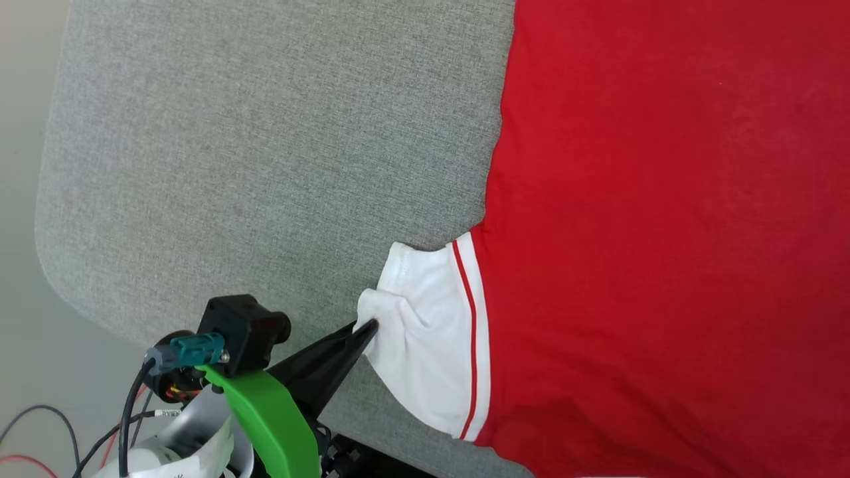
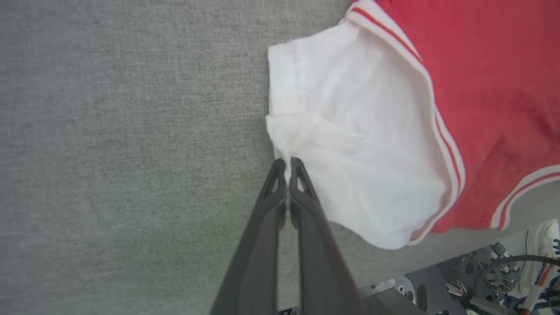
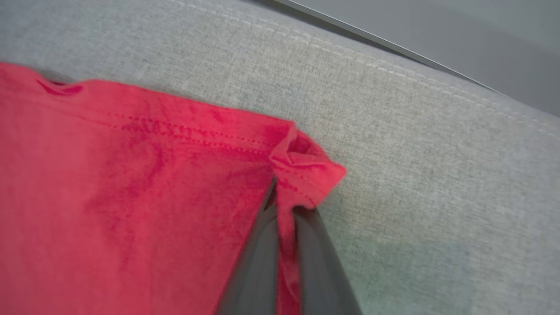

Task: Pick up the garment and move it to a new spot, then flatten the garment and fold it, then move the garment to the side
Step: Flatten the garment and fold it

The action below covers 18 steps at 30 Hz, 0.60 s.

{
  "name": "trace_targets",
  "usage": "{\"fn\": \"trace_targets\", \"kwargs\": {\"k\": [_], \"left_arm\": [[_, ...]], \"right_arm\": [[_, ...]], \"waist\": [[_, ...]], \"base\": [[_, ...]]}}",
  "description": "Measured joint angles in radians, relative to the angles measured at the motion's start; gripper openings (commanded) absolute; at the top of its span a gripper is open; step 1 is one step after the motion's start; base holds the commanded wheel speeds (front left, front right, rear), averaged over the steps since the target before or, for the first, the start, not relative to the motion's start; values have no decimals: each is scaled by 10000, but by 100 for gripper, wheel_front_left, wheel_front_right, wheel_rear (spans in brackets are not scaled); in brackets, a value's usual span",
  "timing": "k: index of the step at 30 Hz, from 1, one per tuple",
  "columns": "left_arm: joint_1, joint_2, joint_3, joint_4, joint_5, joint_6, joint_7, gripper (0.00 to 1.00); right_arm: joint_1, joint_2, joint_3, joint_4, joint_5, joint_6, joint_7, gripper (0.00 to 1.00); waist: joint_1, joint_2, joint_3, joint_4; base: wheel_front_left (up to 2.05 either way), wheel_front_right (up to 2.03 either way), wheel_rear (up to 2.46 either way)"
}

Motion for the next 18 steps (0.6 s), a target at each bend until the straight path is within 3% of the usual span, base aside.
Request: {"fn": "trace_targets", "kwargs": {"k": [18], "left_arm": [[82, 44, 230, 443, -176, 293, -71, 0]], "right_arm": [[2706, 219, -359, 98, 324, 0, -585, 0]], "waist": [[0, 0, -1645, -673]], "base": [[0, 0, 0]]}}
